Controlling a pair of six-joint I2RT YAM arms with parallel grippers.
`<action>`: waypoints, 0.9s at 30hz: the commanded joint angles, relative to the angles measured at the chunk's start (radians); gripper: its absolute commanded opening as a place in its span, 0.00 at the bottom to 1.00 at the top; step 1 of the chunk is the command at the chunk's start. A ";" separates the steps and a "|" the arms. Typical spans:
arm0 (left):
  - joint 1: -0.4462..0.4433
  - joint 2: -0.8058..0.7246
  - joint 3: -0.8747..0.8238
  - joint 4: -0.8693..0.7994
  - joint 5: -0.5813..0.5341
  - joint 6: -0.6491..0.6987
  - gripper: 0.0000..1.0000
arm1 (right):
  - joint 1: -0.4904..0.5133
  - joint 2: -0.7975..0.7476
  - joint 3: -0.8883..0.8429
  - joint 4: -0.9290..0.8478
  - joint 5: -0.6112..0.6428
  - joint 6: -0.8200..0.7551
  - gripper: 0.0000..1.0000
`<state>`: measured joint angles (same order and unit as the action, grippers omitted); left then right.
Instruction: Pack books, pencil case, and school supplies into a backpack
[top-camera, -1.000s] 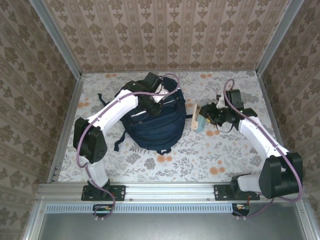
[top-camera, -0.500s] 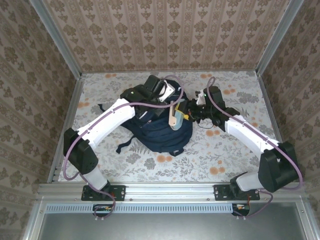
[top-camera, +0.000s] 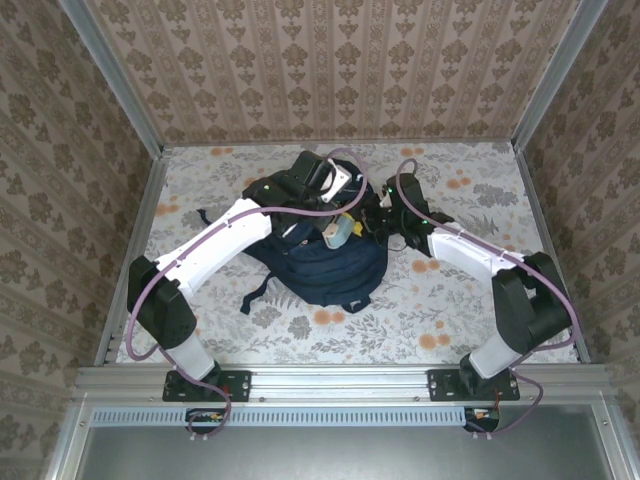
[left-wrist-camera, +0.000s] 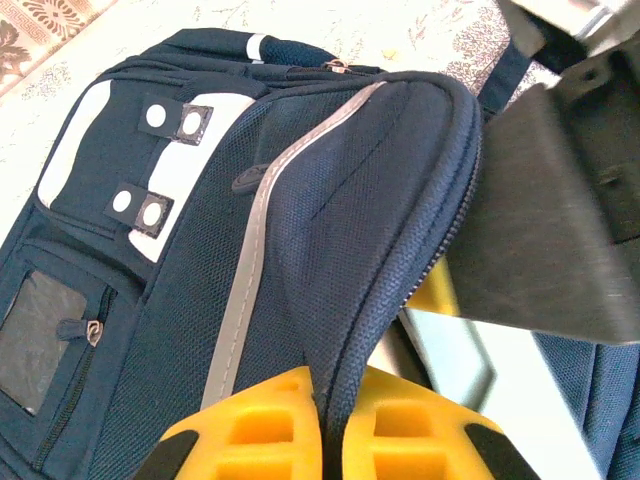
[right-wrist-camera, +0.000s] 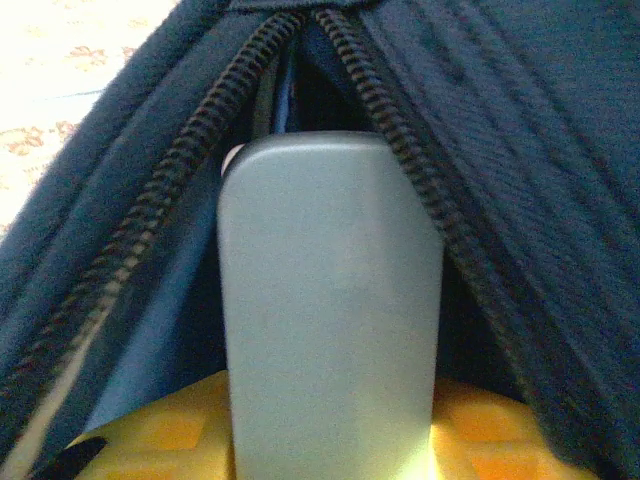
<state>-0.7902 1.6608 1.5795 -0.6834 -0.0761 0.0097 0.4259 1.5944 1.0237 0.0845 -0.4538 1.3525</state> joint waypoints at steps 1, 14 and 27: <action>-0.009 -0.058 0.040 0.149 0.053 -0.034 0.02 | 0.013 0.087 0.055 0.162 0.105 0.108 0.34; 0.041 -0.042 0.051 0.096 0.077 -0.051 0.04 | 0.006 -0.001 0.011 0.035 0.070 0.027 0.66; 0.071 -0.029 0.045 0.099 0.166 -0.069 0.05 | 0.025 -0.091 -0.044 -0.098 0.005 -0.039 0.40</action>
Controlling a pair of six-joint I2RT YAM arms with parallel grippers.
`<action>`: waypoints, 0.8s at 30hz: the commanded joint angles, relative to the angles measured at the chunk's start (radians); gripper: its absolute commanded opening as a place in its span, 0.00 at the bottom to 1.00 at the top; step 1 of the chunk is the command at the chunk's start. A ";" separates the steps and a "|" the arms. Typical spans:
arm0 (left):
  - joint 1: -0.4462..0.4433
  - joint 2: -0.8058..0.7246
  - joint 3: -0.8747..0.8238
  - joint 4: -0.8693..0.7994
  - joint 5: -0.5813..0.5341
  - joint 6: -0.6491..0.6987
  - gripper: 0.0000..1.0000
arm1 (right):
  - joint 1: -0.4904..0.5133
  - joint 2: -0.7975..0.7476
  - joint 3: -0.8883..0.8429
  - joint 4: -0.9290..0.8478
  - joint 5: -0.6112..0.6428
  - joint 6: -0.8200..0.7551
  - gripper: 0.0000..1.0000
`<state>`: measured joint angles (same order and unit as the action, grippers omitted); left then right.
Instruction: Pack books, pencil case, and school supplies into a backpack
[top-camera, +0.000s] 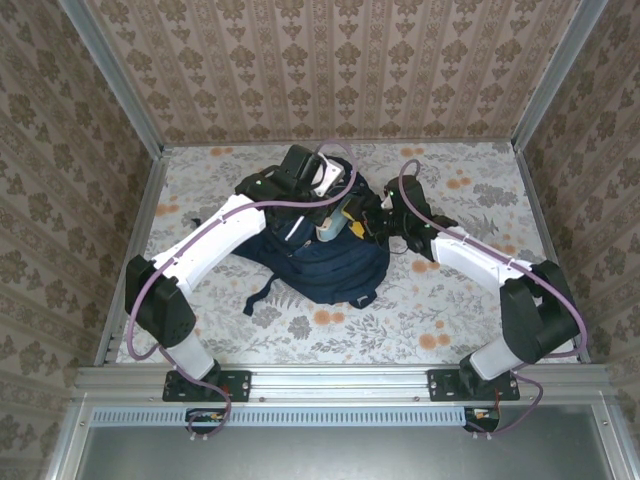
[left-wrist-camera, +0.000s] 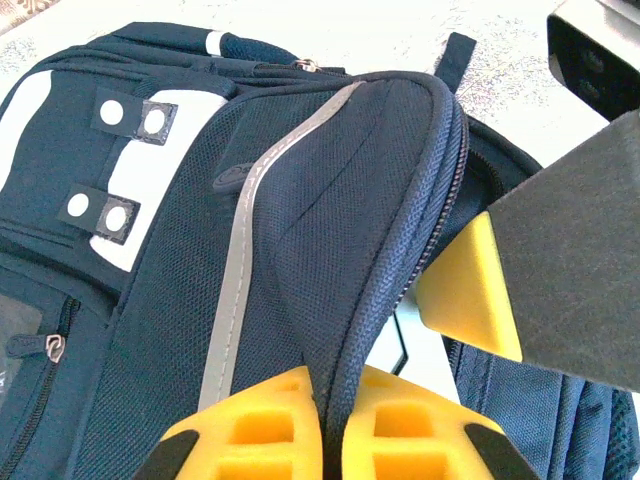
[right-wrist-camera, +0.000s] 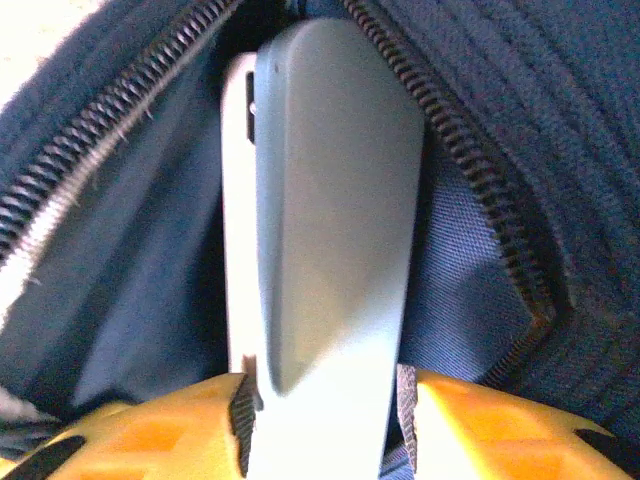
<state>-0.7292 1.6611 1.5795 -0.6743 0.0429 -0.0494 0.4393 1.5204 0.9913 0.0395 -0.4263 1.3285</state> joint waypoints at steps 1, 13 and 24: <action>0.010 -0.028 0.044 0.091 0.054 -0.013 0.05 | 0.016 -0.007 -0.010 -0.029 -0.037 -0.008 0.35; 0.011 0.008 0.048 0.121 0.167 -0.063 0.04 | 0.043 0.189 0.098 0.209 -0.077 0.000 0.14; 0.033 0.125 0.142 0.131 0.247 -0.137 0.14 | -0.099 -0.097 -0.068 -0.061 0.013 -0.194 0.28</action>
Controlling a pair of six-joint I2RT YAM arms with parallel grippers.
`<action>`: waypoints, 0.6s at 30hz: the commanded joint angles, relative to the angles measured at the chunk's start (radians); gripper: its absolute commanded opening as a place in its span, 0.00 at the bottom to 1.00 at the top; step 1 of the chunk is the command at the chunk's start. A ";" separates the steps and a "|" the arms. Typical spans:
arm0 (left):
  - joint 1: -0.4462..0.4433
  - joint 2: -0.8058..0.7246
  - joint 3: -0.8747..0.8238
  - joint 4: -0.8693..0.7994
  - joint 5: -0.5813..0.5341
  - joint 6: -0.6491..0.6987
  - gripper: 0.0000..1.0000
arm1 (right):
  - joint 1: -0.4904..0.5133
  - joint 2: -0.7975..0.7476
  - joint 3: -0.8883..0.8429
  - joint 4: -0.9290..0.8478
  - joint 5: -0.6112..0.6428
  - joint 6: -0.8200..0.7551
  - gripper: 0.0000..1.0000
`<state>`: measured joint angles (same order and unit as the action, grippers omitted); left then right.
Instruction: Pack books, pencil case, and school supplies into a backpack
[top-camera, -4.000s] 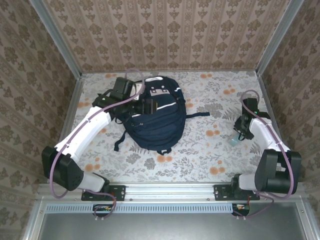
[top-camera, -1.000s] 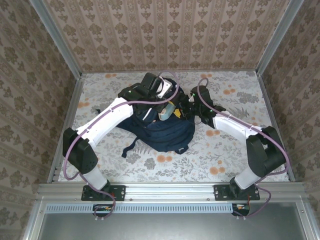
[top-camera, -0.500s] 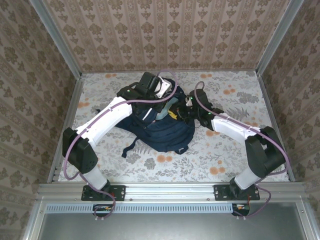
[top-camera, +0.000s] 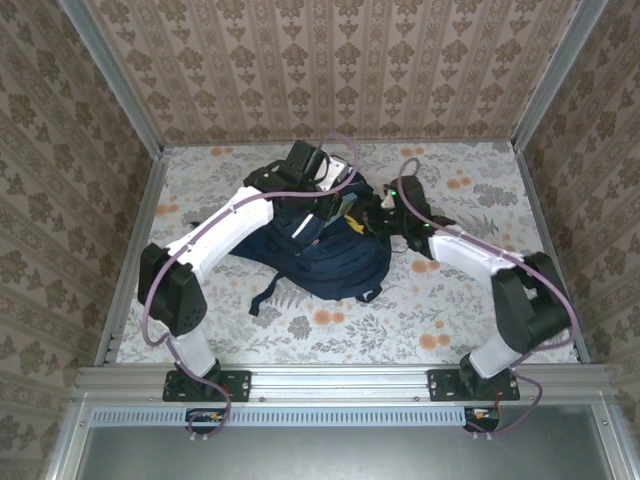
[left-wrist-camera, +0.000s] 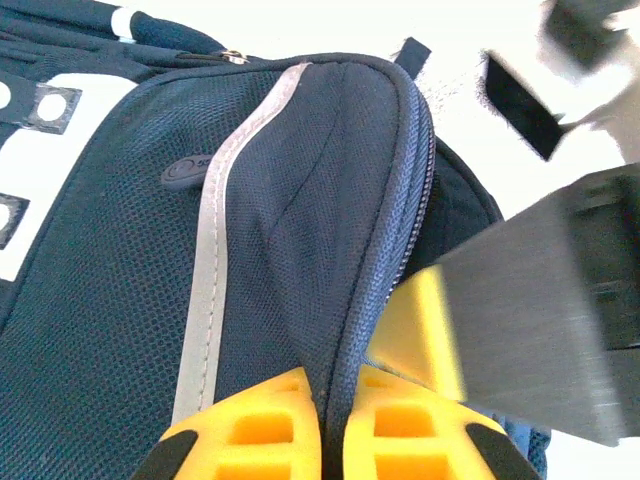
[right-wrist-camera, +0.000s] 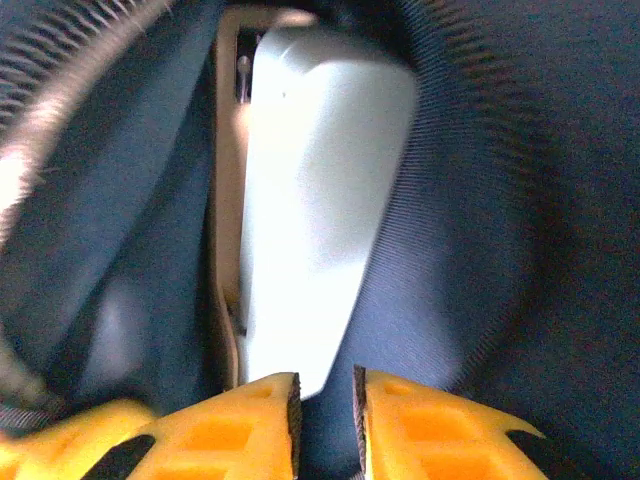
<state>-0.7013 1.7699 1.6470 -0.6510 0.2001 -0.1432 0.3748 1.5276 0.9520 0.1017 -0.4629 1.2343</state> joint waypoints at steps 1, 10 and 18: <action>0.011 0.020 0.081 0.104 0.101 -0.057 0.23 | -0.044 -0.129 -0.025 -0.202 0.083 -0.147 0.31; 0.135 -0.106 -0.069 0.128 0.168 -0.237 0.68 | 0.079 -0.246 0.120 -0.707 0.443 -0.480 0.59; 0.296 -0.350 -0.411 0.176 0.129 -0.462 0.69 | 0.454 -0.058 0.340 -0.813 0.666 -0.516 0.62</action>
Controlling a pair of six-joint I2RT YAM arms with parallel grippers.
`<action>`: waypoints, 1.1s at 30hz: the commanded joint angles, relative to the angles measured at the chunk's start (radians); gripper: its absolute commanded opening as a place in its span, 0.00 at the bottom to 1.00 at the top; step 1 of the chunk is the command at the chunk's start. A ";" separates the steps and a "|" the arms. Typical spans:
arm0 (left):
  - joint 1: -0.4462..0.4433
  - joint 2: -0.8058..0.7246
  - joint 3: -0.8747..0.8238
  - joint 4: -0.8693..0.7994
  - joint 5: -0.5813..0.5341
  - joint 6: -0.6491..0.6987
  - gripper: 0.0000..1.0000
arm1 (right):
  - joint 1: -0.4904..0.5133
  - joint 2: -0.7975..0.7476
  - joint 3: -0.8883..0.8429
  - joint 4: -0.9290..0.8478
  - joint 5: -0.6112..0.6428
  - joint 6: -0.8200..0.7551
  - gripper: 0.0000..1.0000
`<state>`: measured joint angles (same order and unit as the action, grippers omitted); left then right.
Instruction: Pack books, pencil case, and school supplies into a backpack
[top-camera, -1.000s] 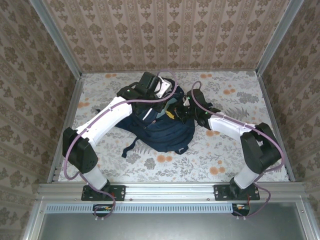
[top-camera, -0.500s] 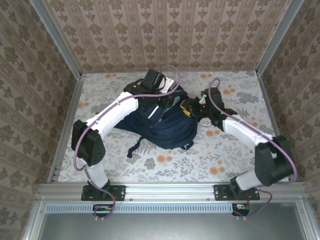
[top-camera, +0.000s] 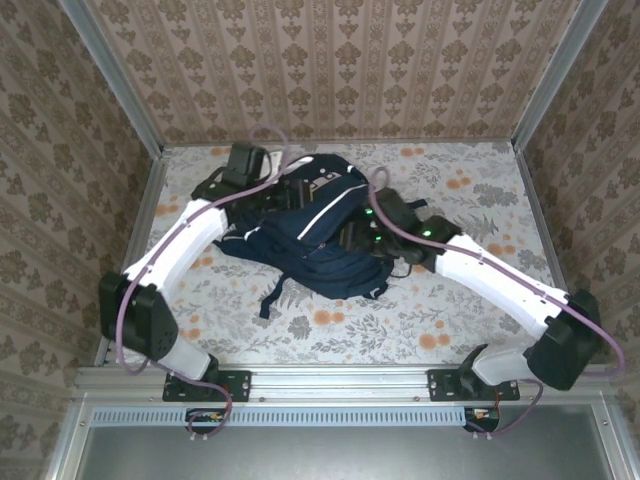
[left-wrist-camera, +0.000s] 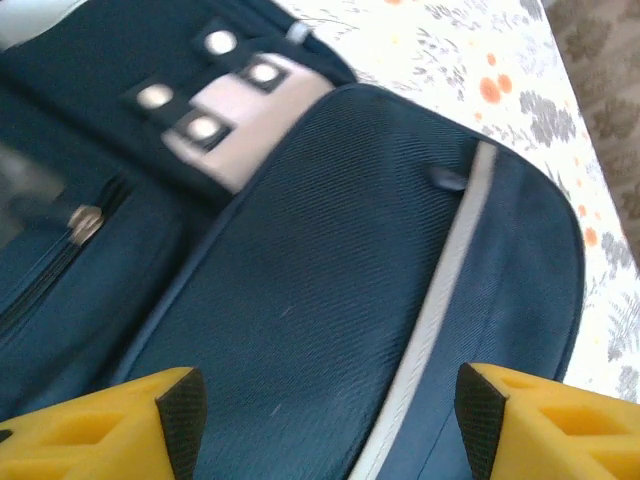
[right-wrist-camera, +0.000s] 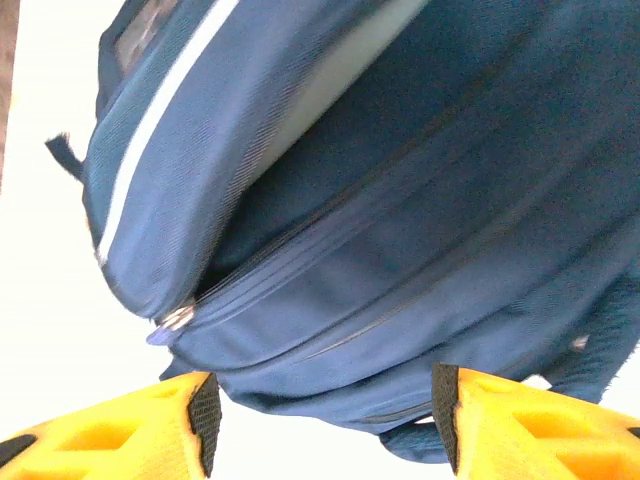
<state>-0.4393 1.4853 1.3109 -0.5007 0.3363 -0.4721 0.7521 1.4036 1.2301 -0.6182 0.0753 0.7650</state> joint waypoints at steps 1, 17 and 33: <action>0.050 -0.098 -0.123 0.039 -0.006 -0.171 0.69 | 0.115 0.100 0.092 -0.097 0.146 -0.046 0.63; 0.142 -0.221 -0.404 0.212 0.088 -0.408 0.66 | 0.236 0.380 0.338 -0.157 0.317 -0.005 0.60; 0.139 -0.172 -0.421 0.288 0.142 -0.468 0.65 | 0.220 0.444 0.404 -0.292 0.423 0.030 0.32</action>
<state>-0.3058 1.3025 0.9005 -0.2359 0.4534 -0.9215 0.9768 1.8359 1.6051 -0.8448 0.4416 0.7910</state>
